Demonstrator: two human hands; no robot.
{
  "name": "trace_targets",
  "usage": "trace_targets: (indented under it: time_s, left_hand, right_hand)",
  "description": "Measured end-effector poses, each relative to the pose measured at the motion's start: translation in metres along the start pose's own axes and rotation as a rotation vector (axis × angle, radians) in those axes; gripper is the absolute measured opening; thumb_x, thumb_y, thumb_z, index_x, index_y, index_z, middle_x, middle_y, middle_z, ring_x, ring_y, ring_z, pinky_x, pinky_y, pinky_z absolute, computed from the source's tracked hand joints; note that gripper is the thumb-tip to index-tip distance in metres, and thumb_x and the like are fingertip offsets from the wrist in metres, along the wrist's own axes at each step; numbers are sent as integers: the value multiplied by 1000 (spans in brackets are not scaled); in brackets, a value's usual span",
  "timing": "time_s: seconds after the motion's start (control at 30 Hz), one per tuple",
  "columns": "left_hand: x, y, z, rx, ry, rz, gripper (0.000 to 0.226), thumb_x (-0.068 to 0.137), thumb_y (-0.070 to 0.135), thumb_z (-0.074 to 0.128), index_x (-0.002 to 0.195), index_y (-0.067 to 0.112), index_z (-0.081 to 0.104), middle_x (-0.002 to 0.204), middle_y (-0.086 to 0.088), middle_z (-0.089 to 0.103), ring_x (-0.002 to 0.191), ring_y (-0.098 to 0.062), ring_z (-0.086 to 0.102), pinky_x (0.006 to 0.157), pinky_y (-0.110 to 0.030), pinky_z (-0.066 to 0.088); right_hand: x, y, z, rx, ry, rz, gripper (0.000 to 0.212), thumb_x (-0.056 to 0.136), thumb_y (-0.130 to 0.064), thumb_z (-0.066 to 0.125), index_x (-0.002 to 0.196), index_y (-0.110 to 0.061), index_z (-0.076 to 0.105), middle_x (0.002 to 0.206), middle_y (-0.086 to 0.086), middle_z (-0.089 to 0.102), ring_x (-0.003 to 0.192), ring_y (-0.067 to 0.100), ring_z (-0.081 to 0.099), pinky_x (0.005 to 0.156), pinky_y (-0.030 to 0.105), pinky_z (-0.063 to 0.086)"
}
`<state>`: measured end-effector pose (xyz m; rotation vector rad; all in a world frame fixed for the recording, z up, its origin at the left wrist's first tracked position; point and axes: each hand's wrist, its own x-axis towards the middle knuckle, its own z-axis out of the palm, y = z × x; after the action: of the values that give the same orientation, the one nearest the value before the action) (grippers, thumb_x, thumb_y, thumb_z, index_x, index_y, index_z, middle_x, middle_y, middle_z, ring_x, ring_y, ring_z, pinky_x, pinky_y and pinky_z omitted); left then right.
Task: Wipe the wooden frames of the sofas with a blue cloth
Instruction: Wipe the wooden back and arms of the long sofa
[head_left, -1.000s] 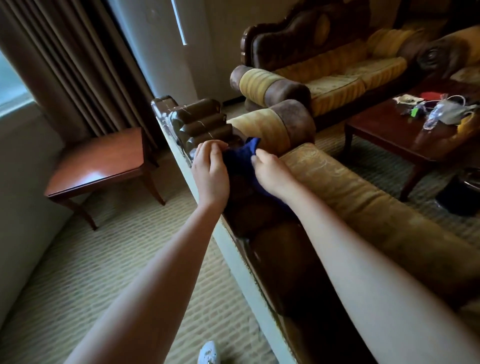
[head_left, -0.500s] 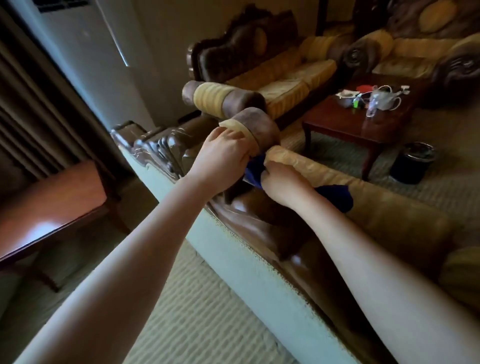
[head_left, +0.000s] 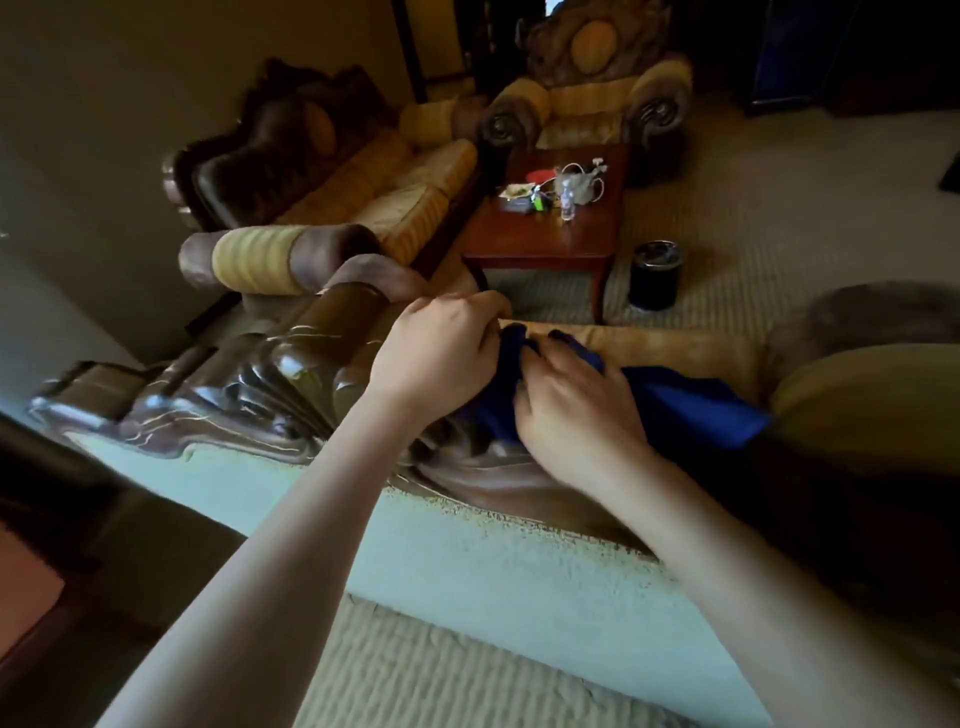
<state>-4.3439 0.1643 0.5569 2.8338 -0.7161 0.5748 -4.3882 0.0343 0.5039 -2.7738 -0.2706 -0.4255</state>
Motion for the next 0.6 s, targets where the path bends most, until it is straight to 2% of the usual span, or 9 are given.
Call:
trace_targets:
  time_s: [0.1,0.13,0.2,0.27,0.33,0.4,0.47,0.53,0.6]
  left_hand:
    - [3,-1,-3,-77,1,-81,27,93,15,44,112,18,63,106,-1,69,97,-24,63,78,-37,52]
    - [5,-2,-5,-101,-1,-103,27,93,14,44,111,18,63,106,-1,68,97,-24,63,77,-38,53]
    - [7,-1,-6,-120,-16,-122,26,93,13,45,110,17,64,105,-2,69,97,-24,63,78,-40,53]
    - [7,1,-8,-125,-27,-134,25,93,14,46,109,18,64,104,-1,69,97,-24,63,81,-41,52]
    - [4,3,-8,-121,-37,-133,24,92,16,46,108,18,65,103,-1,69,97,-25,62,81,-37,50]
    - [2,5,-8,-75,-48,-113,23,91,17,47,105,18,65,98,-3,69,94,-27,62,76,-30,42]
    - [-1,6,-7,-40,-45,-92,21,90,18,47,101,16,64,93,-6,68,90,-29,61,72,-30,35]
    - [-2,7,-7,-40,-24,-87,19,89,18,47,97,14,64,90,-7,67,87,-30,61,69,-30,33]
    - [-3,8,-8,-61,-1,-95,18,89,17,47,95,13,64,88,-6,67,85,-29,61,67,-30,35]
  right_hand:
    - [59,9,-1,106,-444,99,33,102,-20,29,119,-4,53,117,16,58,108,29,54,89,35,38]
    - [71,10,-1,142,-580,107,32,103,-15,28,108,-1,56,105,21,57,95,28,55,90,31,38]
    - [78,9,-4,157,-648,101,35,102,-11,30,84,1,57,79,15,47,71,22,45,71,24,39]
    - [69,12,-8,188,-574,52,32,101,-14,32,97,0,60,85,9,49,78,22,45,66,26,35]
    - [43,10,-18,222,-438,-5,28,100,-19,32,96,-15,60,91,3,57,84,24,52,73,34,38]
    - [7,8,-17,131,-241,-48,29,99,-26,31,112,-22,57,124,3,55,114,25,49,94,43,36]
    - [-36,-1,-13,10,-34,-47,37,97,-27,36,131,-20,50,150,0,34,136,21,32,110,51,22]
    - [-69,-11,-2,-47,60,-43,45,85,-22,51,130,-17,52,150,2,36,132,23,41,109,52,26]
    - [-76,-15,4,-73,42,-15,53,77,-20,61,130,-16,53,149,4,38,129,24,46,108,52,29]
